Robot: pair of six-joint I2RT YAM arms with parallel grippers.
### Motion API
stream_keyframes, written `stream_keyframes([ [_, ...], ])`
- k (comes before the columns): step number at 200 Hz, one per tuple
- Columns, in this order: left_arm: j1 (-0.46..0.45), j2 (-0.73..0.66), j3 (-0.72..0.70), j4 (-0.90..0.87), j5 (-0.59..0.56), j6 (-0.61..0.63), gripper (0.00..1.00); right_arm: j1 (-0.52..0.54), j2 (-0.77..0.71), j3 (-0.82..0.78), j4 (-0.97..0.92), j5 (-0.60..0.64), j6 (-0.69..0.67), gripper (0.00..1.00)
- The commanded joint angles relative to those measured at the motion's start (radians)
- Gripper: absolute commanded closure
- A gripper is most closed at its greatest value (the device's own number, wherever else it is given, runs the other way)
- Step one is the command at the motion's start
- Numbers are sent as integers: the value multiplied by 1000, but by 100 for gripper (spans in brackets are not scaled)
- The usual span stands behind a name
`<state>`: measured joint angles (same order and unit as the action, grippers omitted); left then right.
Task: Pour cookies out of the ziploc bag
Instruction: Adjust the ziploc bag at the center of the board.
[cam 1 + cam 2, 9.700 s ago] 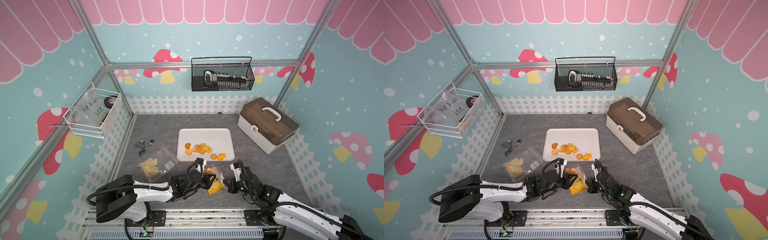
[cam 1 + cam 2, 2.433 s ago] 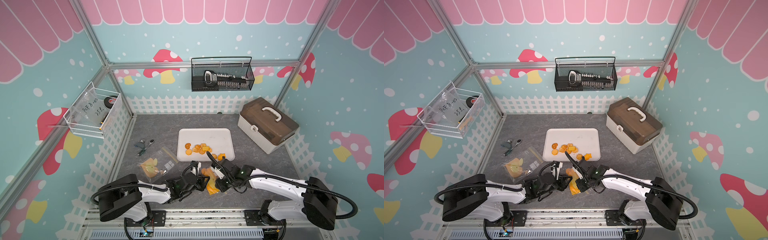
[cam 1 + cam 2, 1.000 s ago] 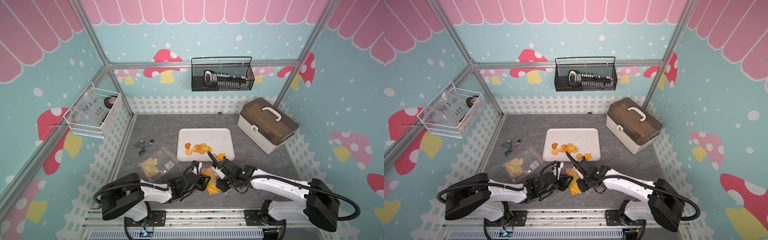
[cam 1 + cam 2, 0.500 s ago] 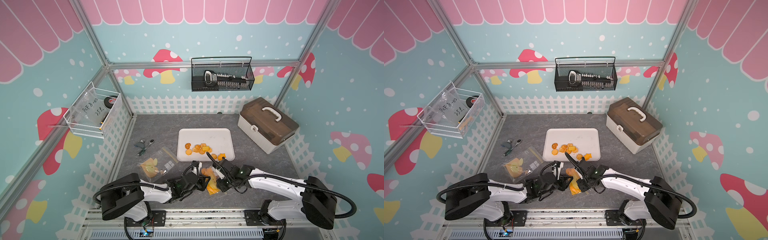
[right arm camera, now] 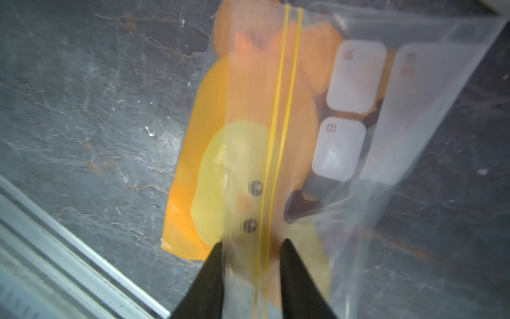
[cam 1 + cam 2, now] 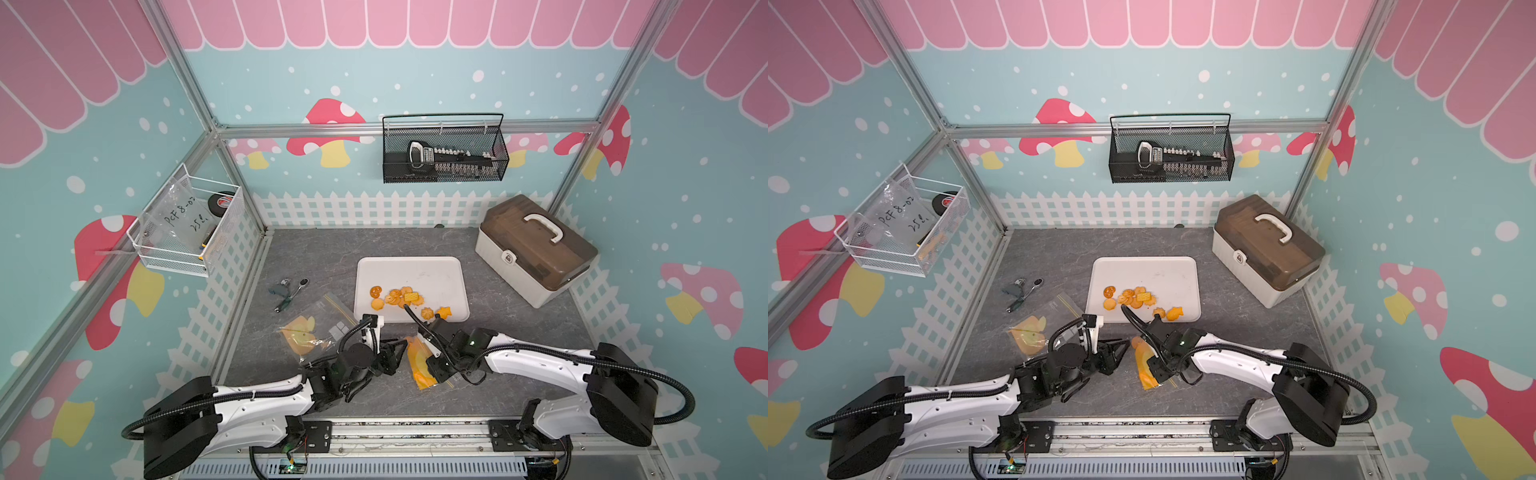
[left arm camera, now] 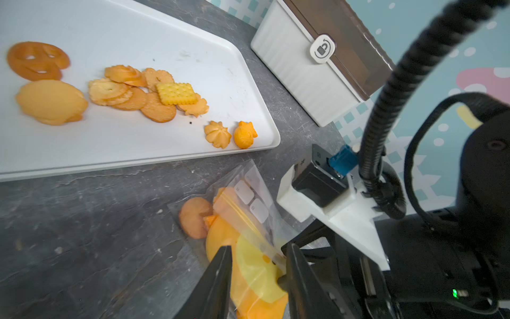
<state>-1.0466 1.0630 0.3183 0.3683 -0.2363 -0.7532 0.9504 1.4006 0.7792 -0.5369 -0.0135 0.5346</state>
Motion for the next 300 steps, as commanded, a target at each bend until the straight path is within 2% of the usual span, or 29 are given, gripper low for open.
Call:
stream_keyframes([
  [1, 13, -55, -24, -103, -39, 10, 63, 5, -5, 39, -55, 108, 8, 100],
  [40, 23, -137, -43, -157, -50, 11, 63, 0, -138, 56, -80, 138, 12, 100],
  [78, 28, -172, -40, -183, -48, 14, 63, -27, -231, 152, -151, 144, -21, 100],
  [128, 30, -197, -38, -199, -47, 16, 63, -59, -273, 358, -277, 166, -85, 100],
  [156, 33, -217, -36, -211, -48, 18, 63, -59, -250, 423, -277, 98, -94, 100],
  [182, 37, -235, -39, -226, -51, 18, 63, -58, -228, 367, -172, -20, -65, 100],
  [225, 45, -223, -51, -214, -39, 8, 63, -55, -175, 153, 85, -180, 34, 100],
  [262, 45, -126, -59, -92, 6, -18, 63, -55, -162, 32, 149, -147, 61, 100],
  [300, 45, 99, -26, 110, 92, -32, 63, -57, -189, -36, 187, -145, 69, 100],
])
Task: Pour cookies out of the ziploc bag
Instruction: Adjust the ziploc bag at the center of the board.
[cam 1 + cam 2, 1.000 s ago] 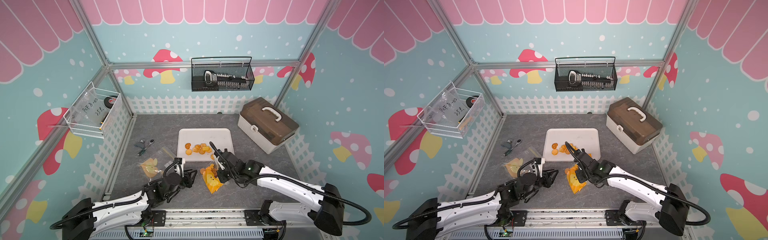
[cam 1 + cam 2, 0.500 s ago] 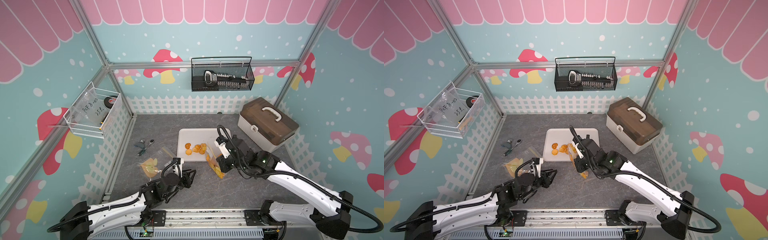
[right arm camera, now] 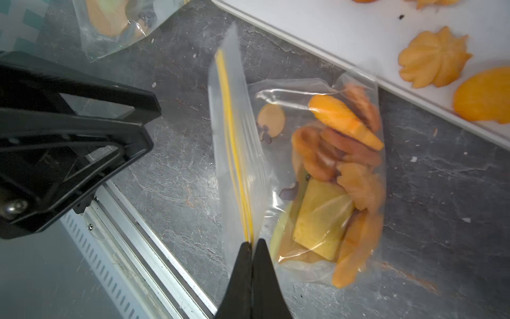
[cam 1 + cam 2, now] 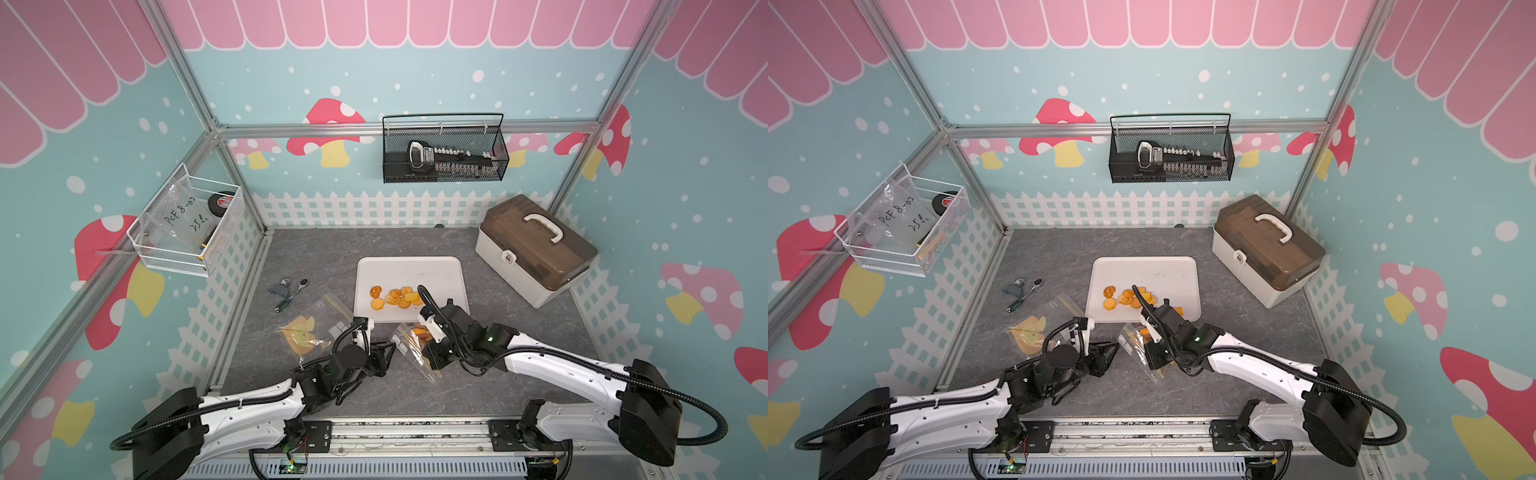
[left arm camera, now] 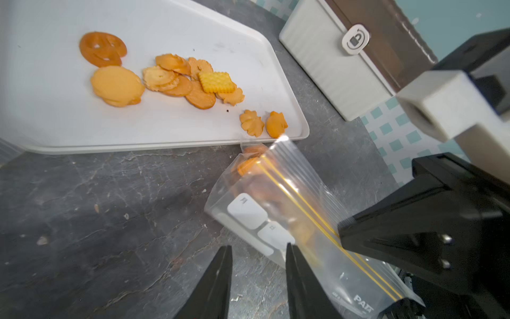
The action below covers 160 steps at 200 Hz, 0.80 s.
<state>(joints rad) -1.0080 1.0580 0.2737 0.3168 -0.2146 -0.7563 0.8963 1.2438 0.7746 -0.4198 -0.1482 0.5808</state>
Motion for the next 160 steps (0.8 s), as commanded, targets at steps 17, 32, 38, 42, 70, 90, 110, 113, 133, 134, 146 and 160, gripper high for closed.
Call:
stream_keyframes([
  [17, 6, 207, 34, 258, 109, -47, 63, -2, -34, -68, 148, -85, 44, 100],
  [32, 6, 273, 45, 324, 140, -57, 63, -1, -33, -94, 191, -122, 55, 97],
  [38, 6, 293, 48, 341, 146, -60, 63, -1, -37, -108, 209, -133, 59, 96],
  [42, 6, 303, 50, 350, 151, -62, 63, 0, -42, -114, 218, -140, 62, 95],
  [70, 6, 322, 50, 352, 147, -63, 63, -1, -70, -138, 232, -172, 58, 81],
  [90, 6, 312, 50, 333, 139, -58, 63, -12, -105, -138, 201, -147, 48, 78],
  [110, 7, 299, 37, 327, 136, -60, 63, -61, -116, -133, 189, -170, 42, 77],
  [113, 7, 298, 35, 328, 136, -61, 63, -69, -115, -132, 190, -178, 41, 77],
  [133, 5, 283, 10, 324, 127, -66, 63, -97, -94, -106, 190, -216, 32, 77],
  [134, 5, 282, 9, 323, 126, -66, 63, -98, -92, -104, 190, -217, 31, 76],
  [146, 5, 277, -5, 323, 120, -68, 63, -105, -67, -84, 190, -232, 24, 76],
  [160, 5, 274, -14, 323, 115, -68, 63, -117, -30, -63, 190, -255, 16, 76],
])
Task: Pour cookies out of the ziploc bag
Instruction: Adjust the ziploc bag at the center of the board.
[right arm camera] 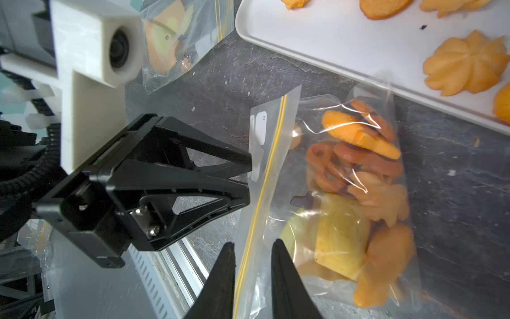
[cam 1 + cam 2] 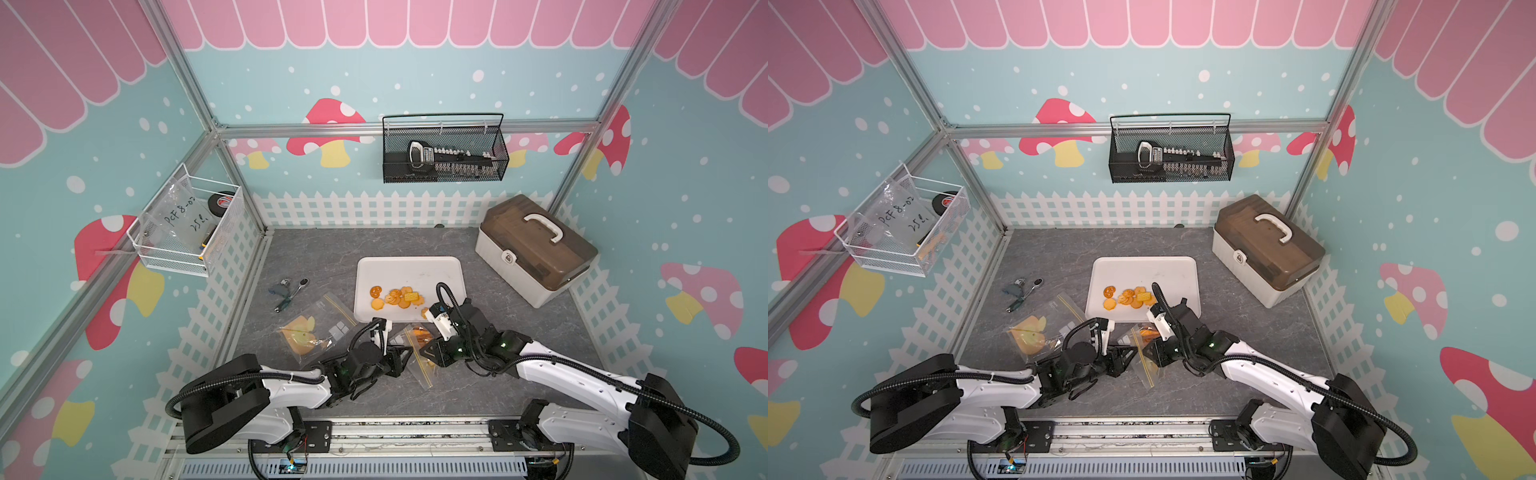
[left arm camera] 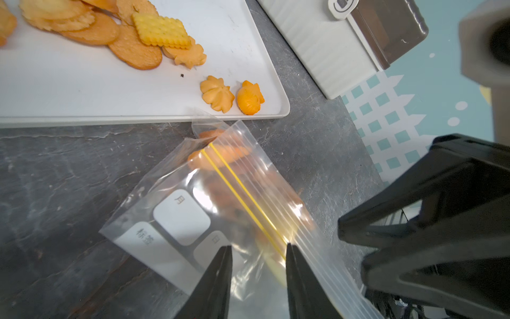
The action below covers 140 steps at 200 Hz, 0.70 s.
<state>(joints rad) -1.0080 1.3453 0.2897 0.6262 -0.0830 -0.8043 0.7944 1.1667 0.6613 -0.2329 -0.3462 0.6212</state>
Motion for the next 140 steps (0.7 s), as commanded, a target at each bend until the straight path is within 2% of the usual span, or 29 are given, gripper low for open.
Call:
stream_keyframes([
  [1, 5, -14, -29, 13, -17, -20, 63, -16, 49, 52, 3, -59, -25, 76],
  [32, 5, -3, -30, 23, -6, -23, 63, -51, 117, 69, 10, -91, -34, 77],
  [88, 5, -27, -43, -57, -22, -60, 63, -69, 96, 39, 8, -79, -25, 78],
  [111, 5, -23, -20, -111, -36, -61, 67, -74, 83, 26, -15, -39, -28, 79],
  [140, 5, 19, 4, -95, -21, -60, 68, -86, 70, 26, -82, 36, -48, 80],
])
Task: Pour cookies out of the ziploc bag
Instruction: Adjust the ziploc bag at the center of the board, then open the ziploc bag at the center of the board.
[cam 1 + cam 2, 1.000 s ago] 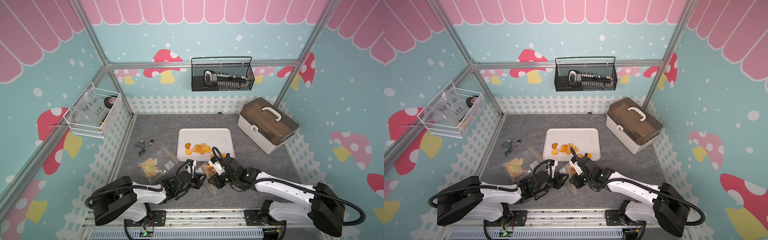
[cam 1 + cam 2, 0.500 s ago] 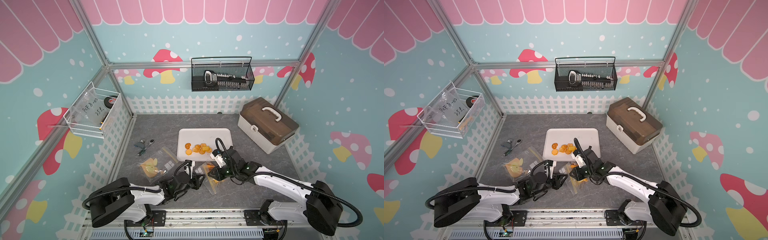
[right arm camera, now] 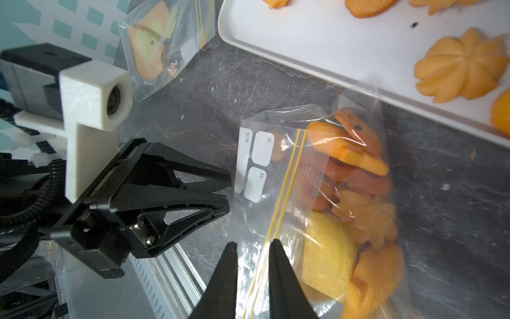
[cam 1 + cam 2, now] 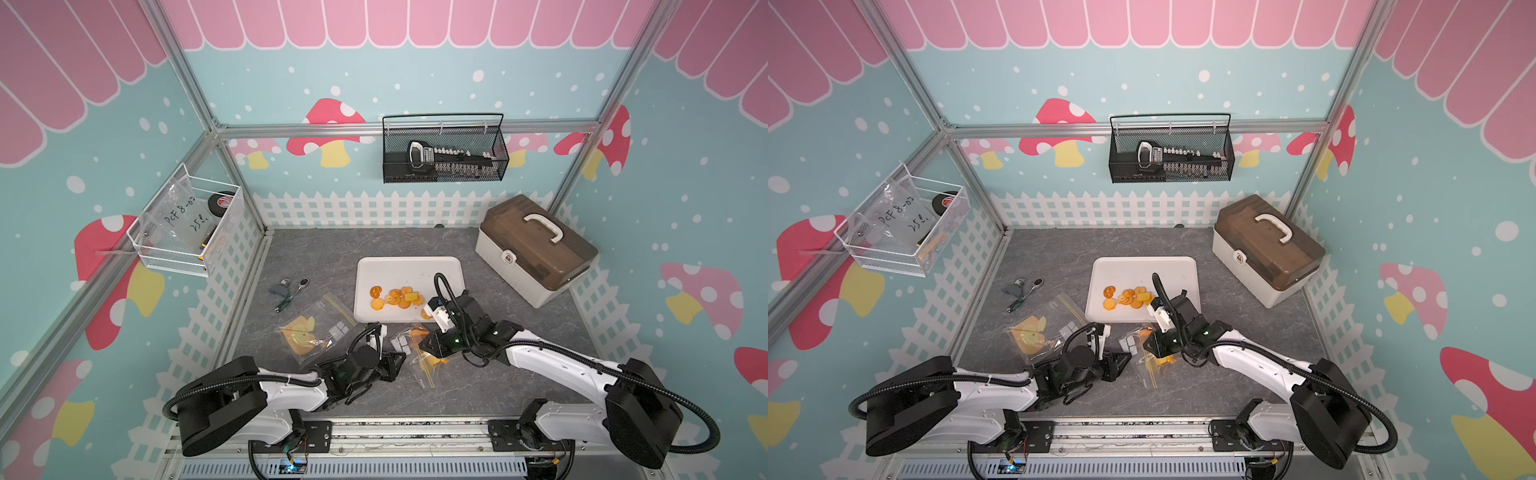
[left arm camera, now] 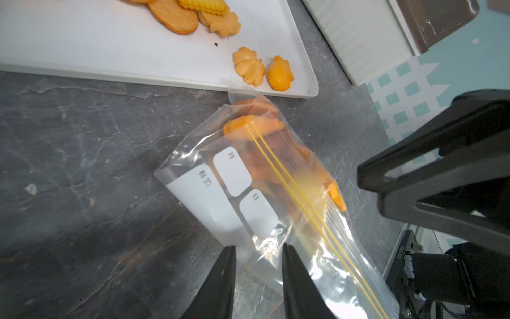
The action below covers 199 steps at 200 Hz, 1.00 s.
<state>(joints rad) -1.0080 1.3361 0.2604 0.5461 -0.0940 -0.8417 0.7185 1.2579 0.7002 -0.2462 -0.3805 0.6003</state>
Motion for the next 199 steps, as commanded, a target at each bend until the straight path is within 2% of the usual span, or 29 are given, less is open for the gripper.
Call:
stream_keyframes([
  [1, 5, 30, 34, -13, -9, -22, 68, -12, -22, -12, -71, 73, -29, 80],
  [47, 0, 124, 114, 11, 33, -10, 68, -14, 14, -38, -103, 65, -40, 80],
  [84, -3, 197, 135, 50, 61, -24, 70, -14, 9, -53, -113, 122, -43, 83],
  [112, -10, 228, 137, 67, 65, -30, 71, -14, 25, -55, -60, 44, -31, 82],
  [175, -14, 257, 160, 80, 82, -25, 71, -13, -48, -108, 143, -143, 66, 83],
  [199, -15, 257, 161, 82, 82, -23, 71, -13, -45, -123, 159, -152, 72, 83],
])
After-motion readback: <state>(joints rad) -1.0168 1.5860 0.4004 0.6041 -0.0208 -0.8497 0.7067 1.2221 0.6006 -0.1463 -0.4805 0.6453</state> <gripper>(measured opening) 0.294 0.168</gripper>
